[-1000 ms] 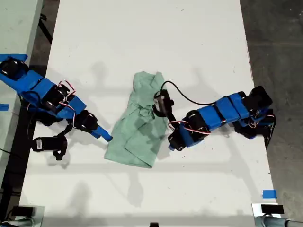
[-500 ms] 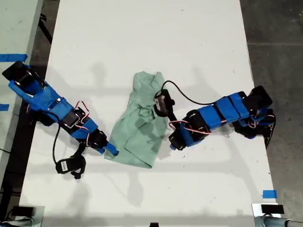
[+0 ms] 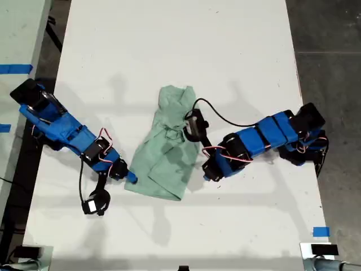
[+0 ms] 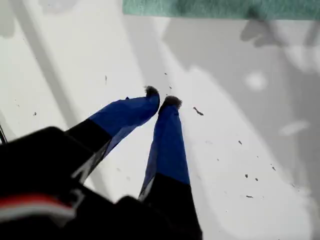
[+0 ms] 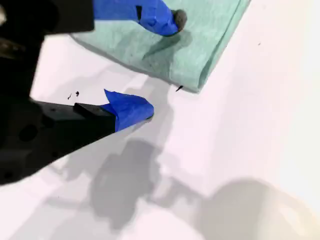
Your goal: Fold tshirt
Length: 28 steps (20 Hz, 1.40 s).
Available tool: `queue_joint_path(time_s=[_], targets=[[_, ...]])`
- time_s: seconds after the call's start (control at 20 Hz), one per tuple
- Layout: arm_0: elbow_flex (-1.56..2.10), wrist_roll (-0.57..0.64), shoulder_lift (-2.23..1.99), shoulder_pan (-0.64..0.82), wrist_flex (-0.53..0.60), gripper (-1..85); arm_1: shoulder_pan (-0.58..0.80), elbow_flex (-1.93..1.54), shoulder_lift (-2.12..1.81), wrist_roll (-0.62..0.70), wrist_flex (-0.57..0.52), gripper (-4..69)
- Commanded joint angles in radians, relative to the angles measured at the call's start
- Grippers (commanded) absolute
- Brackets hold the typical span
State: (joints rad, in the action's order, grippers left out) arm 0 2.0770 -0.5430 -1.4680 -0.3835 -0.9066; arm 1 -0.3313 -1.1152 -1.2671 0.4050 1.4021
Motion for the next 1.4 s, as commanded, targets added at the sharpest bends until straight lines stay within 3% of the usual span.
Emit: queue_joint_path(time_s=[0.0,0.1,0.3,0.5,0.65,0.9,1.15,1.35], targets=[[-0.087,0.005,0.037,0.014,0.000,22.7,-0.023,0.025,-0.132,-0.008,-0.002,4.2],[-0.129,0.009,0.074,0.014,-0.003,2.0,-0.023,0.021,-0.133,-0.011,0.000,4.2],[-0.202,0.021,0.092,0.020,-0.083,0.0,-0.025,0.012,-0.135,-0.015,-0.003,4.0],[-0.249,0.012,-0.006,0.018,-0.285,0.0,-0.029,0.008,-0.135,-0.021,-0.006,3.7],[-0.796,0.026,0.253,0.021,-0.756,0.0,-0.029,-0.002,-0.135,-0.023,-0.020,3.6],[-1.114,0.135,0.413,0.071,-0.713,0.0,-0.040,-0.011,-0.137,-0.031,-0.034,3.6],[-1.083,0.253,0.414,0.106,-0.310,0.0,-0.048,-0.014,-0.140,-0.037,-0.034,3.5],[-1.083,0.310,0.489,0.130,-0.120,4.7,-0.057,-0.017,-0.144,-0.046,-0.035,3.5]])
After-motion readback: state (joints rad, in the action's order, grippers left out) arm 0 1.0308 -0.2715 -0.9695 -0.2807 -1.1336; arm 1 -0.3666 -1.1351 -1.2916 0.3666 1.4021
